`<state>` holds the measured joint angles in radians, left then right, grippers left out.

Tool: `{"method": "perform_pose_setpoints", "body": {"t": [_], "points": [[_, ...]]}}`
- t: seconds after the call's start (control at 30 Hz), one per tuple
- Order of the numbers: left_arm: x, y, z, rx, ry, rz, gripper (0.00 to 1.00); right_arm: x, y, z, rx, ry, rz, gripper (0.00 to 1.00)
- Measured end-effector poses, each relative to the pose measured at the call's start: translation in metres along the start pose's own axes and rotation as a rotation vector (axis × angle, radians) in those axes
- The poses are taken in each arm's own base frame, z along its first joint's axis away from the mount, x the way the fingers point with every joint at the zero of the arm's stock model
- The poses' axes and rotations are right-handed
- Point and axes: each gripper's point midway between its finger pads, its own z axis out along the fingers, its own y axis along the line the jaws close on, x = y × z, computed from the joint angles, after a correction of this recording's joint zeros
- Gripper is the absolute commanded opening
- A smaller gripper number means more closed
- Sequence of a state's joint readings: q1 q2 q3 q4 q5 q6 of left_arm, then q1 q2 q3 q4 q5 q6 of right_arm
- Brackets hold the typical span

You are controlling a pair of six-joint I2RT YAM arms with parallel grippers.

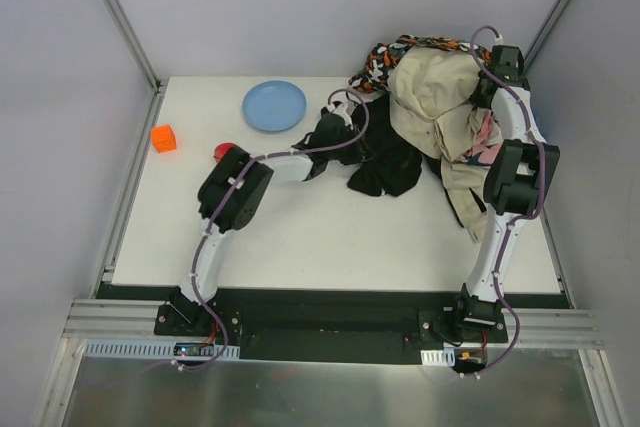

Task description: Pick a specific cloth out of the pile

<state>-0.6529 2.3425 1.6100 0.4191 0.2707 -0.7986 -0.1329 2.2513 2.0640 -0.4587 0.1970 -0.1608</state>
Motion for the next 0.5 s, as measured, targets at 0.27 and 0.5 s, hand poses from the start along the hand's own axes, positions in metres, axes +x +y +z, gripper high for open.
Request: {"method": "perform_pose_setpoints", "body": {"t": [0.27, 0.5], "points": [[-0.060, -0.142, -0.174, 0.257, -0.180, 0.396, 0.00, 0.006, -0.007, 0.004, 0.029, 0.018, -0.007, 0.01], [-0.093, -0.256, -0.339, 0.471, -0.424, 0.637, 0.00, 0.010, -0.006, 0.006, 0.016, 0.031, -0.017, 0.13]]}}
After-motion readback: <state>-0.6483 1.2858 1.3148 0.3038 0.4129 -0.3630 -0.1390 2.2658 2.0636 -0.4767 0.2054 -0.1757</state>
